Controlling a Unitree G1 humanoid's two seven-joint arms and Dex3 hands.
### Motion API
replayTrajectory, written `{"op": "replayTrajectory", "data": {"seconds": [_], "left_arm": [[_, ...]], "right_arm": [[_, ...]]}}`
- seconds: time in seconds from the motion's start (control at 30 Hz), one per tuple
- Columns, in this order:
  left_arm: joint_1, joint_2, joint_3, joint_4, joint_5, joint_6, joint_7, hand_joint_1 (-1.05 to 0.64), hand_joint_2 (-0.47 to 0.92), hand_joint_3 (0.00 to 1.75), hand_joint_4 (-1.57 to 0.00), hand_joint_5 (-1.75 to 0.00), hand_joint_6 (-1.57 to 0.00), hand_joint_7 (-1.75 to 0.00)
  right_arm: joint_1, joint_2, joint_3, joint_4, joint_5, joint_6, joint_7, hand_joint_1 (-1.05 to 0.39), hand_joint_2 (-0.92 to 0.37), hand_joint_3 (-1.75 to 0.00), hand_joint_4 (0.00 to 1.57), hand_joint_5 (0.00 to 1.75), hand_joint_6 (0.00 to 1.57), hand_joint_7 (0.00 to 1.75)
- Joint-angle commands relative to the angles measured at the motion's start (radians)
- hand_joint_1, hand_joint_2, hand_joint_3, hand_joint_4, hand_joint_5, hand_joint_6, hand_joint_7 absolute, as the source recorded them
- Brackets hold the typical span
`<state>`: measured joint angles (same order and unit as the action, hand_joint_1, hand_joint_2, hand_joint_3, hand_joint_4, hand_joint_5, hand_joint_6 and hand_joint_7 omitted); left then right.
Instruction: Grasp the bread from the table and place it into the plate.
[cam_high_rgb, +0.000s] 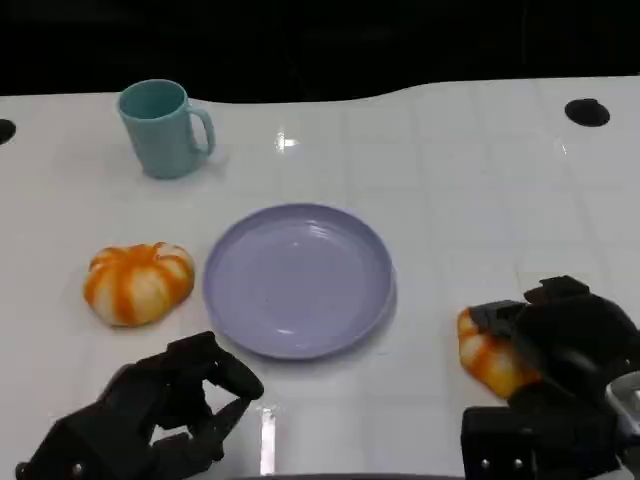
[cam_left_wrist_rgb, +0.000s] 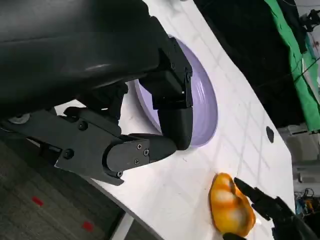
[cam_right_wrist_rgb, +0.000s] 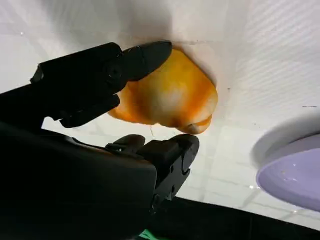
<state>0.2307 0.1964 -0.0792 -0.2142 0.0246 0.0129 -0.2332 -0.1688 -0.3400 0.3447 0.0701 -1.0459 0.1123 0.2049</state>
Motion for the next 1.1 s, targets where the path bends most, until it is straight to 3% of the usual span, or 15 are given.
{"op": "replayTrajectory", "data": {"seconds": [0.03, 0.13, 0.23, 0.27, 0.3, 0.33, 0.37, 0.4, 0.43, 0.5, 0.57, 0.9, 1.1], "left_arm": [[0.008, 0.006, 0.003, -0.019, 0.005, 0.007, 0.003, -0.35, 0.83, 0.63, -0.74, -1.75, -0.62, -1.30], [0.010, 0.006, 0.004, -0.022, 0.002, 0.006, 0.002, -0.35, 0.83, 0.62, -0.74, -1.75, -0.62, -1.30], [0.009, 0.006, 0.005, -0.026, 0.003, 0.012, 0.002, -0.32, 0.84, 0.62, -0.73, -1.75, -0.61, -1.29], [0.008, 0.006, 0.005, -0.027, 0.003, 0.015, 0.003, -0.32, 0.84, 0.62, -0.72, -1.75, -0.61, -1.29], [0.008, 0.006, 0.006, -0.028, 0.002, 0.017, 0.003, -0.31, 0.84, 0.62, -0.72, -1.75, -0.61, -1.29], [0.007, 0.006, 0.007, -0.028, 0.000, 0.019, 0.002, -0.31, 0.84, 0.61, -0.72, -1.75, -0.61, -1.29], [0.007, 0.005, 0.007, -0.029, -0.002, 0.022, 0.002, -0.31, 0.84, 0.61, -0.72, -1.75, -0.61, -1.29], [0.006, 0.005, 0.008, -0.029, -0.002, 0.023, 0.002, -0.31, 0.85, 0.61, -0.72, -1.75, -0.61, -1.29], [0.006, 0.005, 0.008, -0.029, -0.003, 0.024, 0.002, -0.31, 0.85, 0.61, -0.72, -1.75, -0.61, -1.29], [0.005, 0.005, 0.008, -0.027, -0.002, 0.023, 0.001, -0.31, 0.85, 0.61, -0.72, -1.75, -0.61, -1.29], [0.004, 0.006, 0.007, -0.024, 0.000, 0.018, 0.002, -0.30, 0.85, 0.60, -0.72, -1.75, -0.61, -1.28], [-0.002, 0.002, 0.004, -0.017, 0.007, 0.017, 0.008, -0.31, 0.86, 0.58, -0.72, -1.75, -0.62, -1.28], [-0.001, 0.007, 0.002, -0.016, 0.019, 0.011, 0.008, -0.32, 0.86, 0.57, -0.73, -1.75, -0.63, -1.28]], "right_arm": [[-0.036, 0.009, 0.024, 0.076, 0.020, 0.027, -0.033, -0.50, -0.89, -0.01, 0.20, 0.34, 0.41, 0.01], [-0.051, 0.010, 0.032, 0.114, 0.028, 0.027, -0.076, -0.50, -0.91, -0.02, 0.31, 0.35, 0.48, 0.04], [-0.057, 0.019, 0.010, 0.157, 0.072, -0.025, -0.221, -0.39, -0.90, -0.01, 0.72, 0.44, 0.80, 0.09], [-0.059, 0.022, -0.001, 0.175, 0.098, -0.058, -0.286, -0.33, -0.89, -0.01, 0.83, 0.64, 0.94, 0.11], [-0.061, 0.023, -0.012, 0.192, 0.125, -0.095, -0.343, -0.24, -0.88, -0.01, 0.90, 0.97, 1.11, 0.12], [-0.066, 0.021, -0.018, 0.206, 0.145, -0.126, -0.384, -0.20, -0.89, -0.01, 0.90, 1.24, 1.19, 0.13], [-0.071, 0.017, -0.022, 0.218, 0.161, -0.152, -0.416, -0.15, -0.90, -0.05, 0.92, 1.49, 1.24, 0.29], [-0.077, 0.013, -0.025, 0.230, 0.177, -0.177, -0.442, -0.11, -0.88, -0.14, 0.95, 1.61, 1.09, 0.78], [-0.083, 0.010, -0.028, 0.243, 0.190, -0.203, -0.470, -0.09, -0.71, -0.49, 0.96, 1.69, 0.91, 1.25], [-0.095, 0.006, -0.031, 0.264, 0.209, -0.239, -0.510, -0.08, -0.47, -0.97, 0.96, 1.74, 0.84, 1.49], [-0.105, 0.006, -0.035, 0.276, 0.222, -0.257, -0.532, -0.08, -0.41, -1.11, 0.96, 1.74, 0.83, 1.49], [-0.155, 0.014, -0.055, 0.321, 0.279, -0.344, -0.625, -0.06, -0.34, -1.18, 0.95, 1.75, 0.88, 1.35], [-0.175, 0.036, -0.045, 0.317, 0.308, -0.387, -0.640, -0.05, -0.30, -1.30, 0.98, 1.75, 0.80, 1.59]]}}
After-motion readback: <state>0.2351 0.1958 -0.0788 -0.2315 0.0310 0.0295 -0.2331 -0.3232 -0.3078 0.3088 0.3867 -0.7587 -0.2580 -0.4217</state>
